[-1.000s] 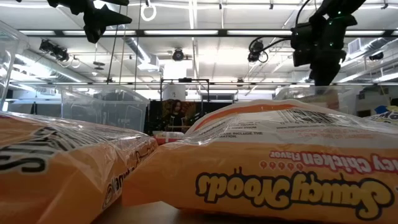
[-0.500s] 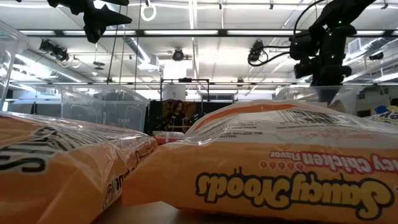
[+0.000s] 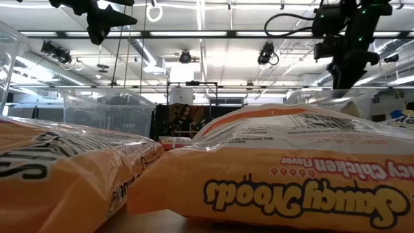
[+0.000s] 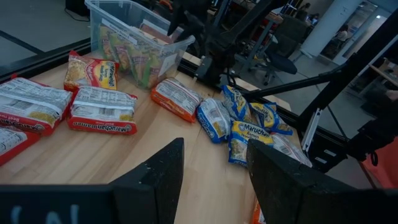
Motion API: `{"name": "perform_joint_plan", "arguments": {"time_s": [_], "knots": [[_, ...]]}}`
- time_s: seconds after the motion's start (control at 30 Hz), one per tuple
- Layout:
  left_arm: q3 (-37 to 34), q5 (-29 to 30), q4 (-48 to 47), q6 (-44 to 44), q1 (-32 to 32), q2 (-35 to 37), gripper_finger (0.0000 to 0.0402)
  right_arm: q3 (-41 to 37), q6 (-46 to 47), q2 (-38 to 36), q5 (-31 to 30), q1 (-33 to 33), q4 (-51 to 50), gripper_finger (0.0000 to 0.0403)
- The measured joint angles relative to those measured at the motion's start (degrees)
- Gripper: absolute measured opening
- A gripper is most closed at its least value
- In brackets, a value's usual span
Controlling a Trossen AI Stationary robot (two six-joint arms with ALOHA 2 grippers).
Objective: Sort Maruchan noodles
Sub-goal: Put the orange noodle pack into the top left transparent bin
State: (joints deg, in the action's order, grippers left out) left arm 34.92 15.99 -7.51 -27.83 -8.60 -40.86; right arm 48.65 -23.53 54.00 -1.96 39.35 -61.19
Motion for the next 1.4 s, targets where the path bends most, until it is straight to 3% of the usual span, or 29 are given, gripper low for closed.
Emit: {"name": "perform_joint_plan", "arguments": {"time_s": [0.17, 0.27, 0.4, 0.57, 0.67, 1.0, 1.13, 1.33, 1.4], "knots": [[0.0, 0.0, 0.0, 0.04, 0.0, 0.0, 0.018, 3.71, 4.28, -0.73, -3.05, -3.2, -1.63, 0.0227], [0.0, 0.0, -0.01, 0.02, 0.01, 0.01, 0.018, 8.2, 5.68, -0.74, -7.42, -5.94, -0.61, 0.0246], [0.0, 0.31, 0.01, 1.14, 0.03, 0.01, 0.018, 15.39, 9.78, 1.66, -9.63, -9.25, -0.15, 0.0246], [0.0, 2.36, 0.39, 6.91, 0.11, 0.01, 0.018, 21.11, 20.81, 5.98, -2.4, -13.63, 5.44, 0.0245], [0.0, 2.41, 0.53, 7.52, 0.11, 0.0, 0.018, 21.65, 25.93, 8.61, -1.48, -18.3, 12.02, 0.0244], [0.02, 0.99, 6.39, -15.06, 0.12, 0.02, 0.018, 21.67, 38.81, 23.86, -11.21, -33.37, 24.98, 0.0238], [0.02, 2.25, 10.75, -15.37, 0.42, 0.04, 0.018, 23.68, 47.06, 30.38, -17.31, -35.77, 23.17, 0.0238], [0.11, -2.09, 18.43, -10.68, 0.38, 0.02, 0.018, 33.2, 49.3, 41.28, -21.55, -37.24, 15.57, 0.0237], [1.26, -2.74, 16.98, -6.92, 0.37, 0.0, 0.018, 35.64, 49.12, 44.94, -23.08, -37.16, 14.91, 0.0237]]}}
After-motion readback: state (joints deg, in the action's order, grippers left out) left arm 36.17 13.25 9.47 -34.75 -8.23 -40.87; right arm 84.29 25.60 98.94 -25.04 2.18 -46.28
